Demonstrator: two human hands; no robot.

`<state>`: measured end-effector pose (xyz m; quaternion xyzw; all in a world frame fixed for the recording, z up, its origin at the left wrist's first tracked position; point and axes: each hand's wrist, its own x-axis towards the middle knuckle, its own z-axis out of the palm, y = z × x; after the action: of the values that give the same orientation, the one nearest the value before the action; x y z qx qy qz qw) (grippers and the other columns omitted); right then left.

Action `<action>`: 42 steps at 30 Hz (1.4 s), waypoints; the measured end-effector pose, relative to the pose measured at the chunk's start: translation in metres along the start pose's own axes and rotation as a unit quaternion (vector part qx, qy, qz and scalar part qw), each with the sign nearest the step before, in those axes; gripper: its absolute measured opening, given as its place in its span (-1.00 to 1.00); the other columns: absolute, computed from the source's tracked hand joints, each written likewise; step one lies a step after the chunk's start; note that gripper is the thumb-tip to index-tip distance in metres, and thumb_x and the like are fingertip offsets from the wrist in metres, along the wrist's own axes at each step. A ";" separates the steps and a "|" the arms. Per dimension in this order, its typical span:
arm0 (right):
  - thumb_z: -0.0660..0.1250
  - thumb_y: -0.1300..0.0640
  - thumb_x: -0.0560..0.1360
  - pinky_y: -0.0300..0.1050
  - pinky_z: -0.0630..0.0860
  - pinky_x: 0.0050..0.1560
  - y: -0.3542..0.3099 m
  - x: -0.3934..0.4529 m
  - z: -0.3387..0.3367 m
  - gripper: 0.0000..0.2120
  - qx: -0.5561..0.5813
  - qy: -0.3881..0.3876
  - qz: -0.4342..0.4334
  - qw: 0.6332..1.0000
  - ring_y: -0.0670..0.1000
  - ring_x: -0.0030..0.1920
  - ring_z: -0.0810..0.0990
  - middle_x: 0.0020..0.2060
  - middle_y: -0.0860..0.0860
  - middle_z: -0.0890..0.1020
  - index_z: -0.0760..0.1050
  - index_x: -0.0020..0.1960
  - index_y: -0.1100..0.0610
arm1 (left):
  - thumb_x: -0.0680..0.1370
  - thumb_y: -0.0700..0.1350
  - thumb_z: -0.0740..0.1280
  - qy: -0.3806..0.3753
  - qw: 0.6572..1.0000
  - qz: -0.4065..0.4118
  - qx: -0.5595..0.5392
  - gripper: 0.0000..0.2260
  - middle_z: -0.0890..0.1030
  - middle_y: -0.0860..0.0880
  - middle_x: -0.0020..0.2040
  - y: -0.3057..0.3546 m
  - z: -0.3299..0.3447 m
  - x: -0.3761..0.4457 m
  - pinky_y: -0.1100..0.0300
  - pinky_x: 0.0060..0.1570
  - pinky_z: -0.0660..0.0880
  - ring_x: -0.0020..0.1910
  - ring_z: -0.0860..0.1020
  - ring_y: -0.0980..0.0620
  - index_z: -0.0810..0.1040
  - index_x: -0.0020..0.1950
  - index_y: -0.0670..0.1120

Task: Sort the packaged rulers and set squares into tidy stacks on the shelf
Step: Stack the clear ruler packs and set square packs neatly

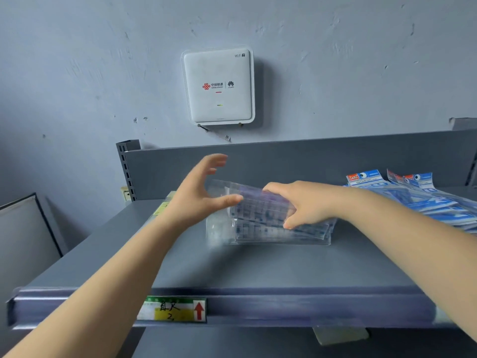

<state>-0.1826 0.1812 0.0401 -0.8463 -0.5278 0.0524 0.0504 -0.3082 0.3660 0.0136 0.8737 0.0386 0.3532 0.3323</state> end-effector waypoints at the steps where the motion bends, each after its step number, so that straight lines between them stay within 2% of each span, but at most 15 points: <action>1: 0.37 0.14 0.43 -0.02 0.50 -0.13 0.000 0.000 0.000 -0.33 -0.001 -0.002 -0.001 1.000 0.07 -0.24 0.51 -0.27 0.02 0.55 0.13 0.42 -0.09 | 0.25 0.08 0.51 -0.041 0.999 0.000 0.022 -0.33 0.46 0.11 0.25 0.000 0.000 0.000 0.57 0.07 0.27 0.24 0.42 0.15 0.34 0.30 0.10; 3: 0.36 0.14 0.43 -0.03 0.50 -0.10 0.000 0.000 -0.001 -0.34 -0.002 -0.002 -0.002 1.000 0.04 -0.24 0.49 -0.19 0.06 0.60 0.13 0.42 -0.09 | 0.28 0.05 0.53 -0.087 0.994 -0.002 0.072 -0.31 0.43 0.12 0.27 0.001 0.001 -0.002 0.40 0.24 0.28 0.30 0.38 0.12 0.35 0.35 0.05; 6: 0.37 0.13 0.43 -0.07 0.48 -0.12 -0.001 0.001 -0.001 -0.35 -0.009 -0.003 -0.006 1.000 0.03 -0.21 0.50 -0.19 0.05 0.60 0.14 0.41 -0.08 | 0.28 0.10 0.55 -0.072 0.973 0.051 0.215 -0.24 0.39 0.11 0.35 0.011 -0.005 0.000 0.18 0.36 0.21 0.37 0.29 0.05 0.32 0.41 0.05; 9: 0.37 0.12 0.43 -0.08 0.45 -0.18 -0.002 0.000 0.002 -0.42 -0.031 -0.002 -0.017 0.999 0.04 -0.20 0.52 -0.27 -0.02 0.55 0.20 0.36 -0.04 | 0.27 0.25 0.49 -0.141 0.906 0.104 0.386 -0.23 0.44 0.15 0.32 0.029 -0.005 0.009 0.15 0.34 0.20 0.31 0.37 0.06 0.29 0.41 0.13; 12: 0.40 0.08 0.41 -0.08 0.46 -0.10 -0.002 -0.006 0.004 -0.47 -0.041 -0.004 -0.024 0.999 0.04 -0.09 0.55 -0.23 -0.08 0.58 0.26 0.30 0.02 | 0.26 0.27 0.47 -0.221 0.842 0.083 0.485 -0.37 0.59 0.14 0.06 0.039 0.006 0.015 0.12 0.17 0.37 0.06 0.53 0.04 0.39 0.26 0.13; 14: 0.43 0.05 0.40 -0.03 0.50 0.02 -0.004 -0.010 0.004 -0.44 -0.046 -0.012 -0.026 0.999 0.03 -0.02 0.55 -0.27 -0.17 0.52 0.26 0.31 0.02 | 0.29 0.22 0.48 -0.244 0.834 0.054 0.492 -0.45 0.59 0.13 0.01 0.041 0.010 0.015 0.12 0.02 0.46 -0.02 0.52 0.04 0.43 0.20 0.10; 16: 0.44 0.03 0.38 0.01 0.50 0.03 -0.006 -0.014 0.005 -0.45 -0.061 -0.009 -0.026 0.998 0.04 -0.02 0.54 -0.29 -0.16 0.49 0.28 0.28 0.03 | 0.32 0.18 0.48 -0.255 0.830 0.054 0.494 -0.51 0.58 0.11 0.02 0.042 0.013 0.013 0.14 -0.08 0.47 -0.06 0.48 0.05 0.44 0.17 0.08; 22: 0.40 0.08 0.37 -0.05 0.42 -0.27 -0.010 -0.014 0.009 -0.55 -0.103 0.012 -0.025 0.994 0.04 -0.22 0.49 -0.27 -0.04 0.45 0.30 0.18 0.09 | 0.33 0.14 0.48 -0.240 0.835 0.065 0.492 -0.60 0.58 0.10 -0.04 0.041 0.013 0.010 0.17 -0.16 0.44 -0.12 0.46 0.03 0.49 0.09 0.07; 25: 0.37 0.10 0.38 -0.14 0.30 -0.41 -0.009 -0.010 0.003 -0.57 -0.124 0.054 -0.021 0.991 -0.08 -0.33 0.39 -0.32 -0.09 0.39 0.30 0.19 0.03 | 0.33 0.10 0.47 -0.201 0.851 0.068 0.481 -0.63 0.58 0.09 -0.07 0.039 0.011 0.013 0.19 -0.19 0.39 -0.10 0.51 0.00 0.49 0.08 0.08; 28: 0.40 0.08 0.38 -0.12 0.34 -0.34 -0.006 -0.006 0.004 -0.51 -0.111 0.042 -0.021 0.993 -0.07 -0.31 0.41 -0.33 -0.09 0.42 0.29 0.24 0.02 | 0.32 0.11 0.47 -0.199 0.867 0.049 0.454 -0.60 0.55 0.11 -0.11 0.032 0.008 0.013 0.18 -0.18 0.41 -0.09 0.50 0.01 0.47 0.10 0.12; 30: 0.42 0.07 0.37 -0.13 0.36 -0.30 -0.005 -0.005 0.006 -0.46 -0.102 0.016 -0.028 0.994 -0.08 -0.31 0.41 -0.36 -0.09 0.43 0.28 0.27 0.04 | 0.28 0.12 0.51 -0.214 0.888 0.004 0.407 -0.52 0.51 0.15 -0.11 0.022 0.002 0.009 0.17 -0.12 0.46 -0.09 0.48 0.04 0.45 0.14 0.10; 34: 0.45 0.06 0.35 -0.23 0.32 -0.36 -0.001 -0.001 0.005 -0.42 -0.072 -0.003 -0.029 0.997 -0.16 -0.33 0.41 -0.38 -0.12 0.45 0.26 0.28 0.00 | 0.24 0.03 0.59 -0.202 0.937 -0.088 0.272 -0.38 0.55 0.07 0.07 0.000 -0.013 0.003 0.14 0.12 0.44 0.09 0.51 0.03 0.47 0.24 -0.01; 37: 0.49 0.04 0.32 -0.25 0.28 -0.34 0.002 0.004 0.004 -0.42 -0.041 -0.013 -0.022 0.999 -0.20 -0.31 0.41 -0.34 -0.15 0.49 0.25 0.21 -0.08 | 0.14 -0.03 0.63 -0.203 0.956 -0.150 0.151 -0.34 0.57 0.01 -0.06 -0.010 -0.016 -0.001 0.15 -0.03 0.44 -0.13 0.51 0.04 0.46 0.18 0.03; 39: 0.50 0.04 0.31 -0.25 0.28 -0.33 0.004 0.005 0.004 -0.45 -0.029 -0.014 -0.018 0.999 -0.21 -0.29 0.41 -0.33 -0.17 0.50 0.21 0.11 -0.12 | 0.15 -0.13 0.63 -0.205 0.960 -0.183 0.057 -0.37 0.57 0.03 -0.12 -0.017 -0.014 -0.006 0.22 -0.06 0.45 -0.15 0.53 0.05 0.46 0.15 0.01; 42: 0.49 0.06 0.31 -0.25 0.29 -0.33 0.006 0.004 0.006 -0.46 -0.020 -0.012 -0.019 1.000 -0.21 -0.28 0.43 -0.32 -0.16 0.53 0.18 0.07 -0.14 | 0.29 -0.41 0.51 -0.230 0.949 -0.212 -0.039 -0.61 0.65 0.08 -0.31 -0.024 -0.010 -0.011 0.36 -0.22 0.49 -0.30 0.60 0.14 0.52 0.00 -0.10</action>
<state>-0.1762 0.1828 0.0329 -0.8363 -0.5452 0.0509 0.0280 -0.3188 0.3871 -0.0016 0.8892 0.1314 0.0657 0.4332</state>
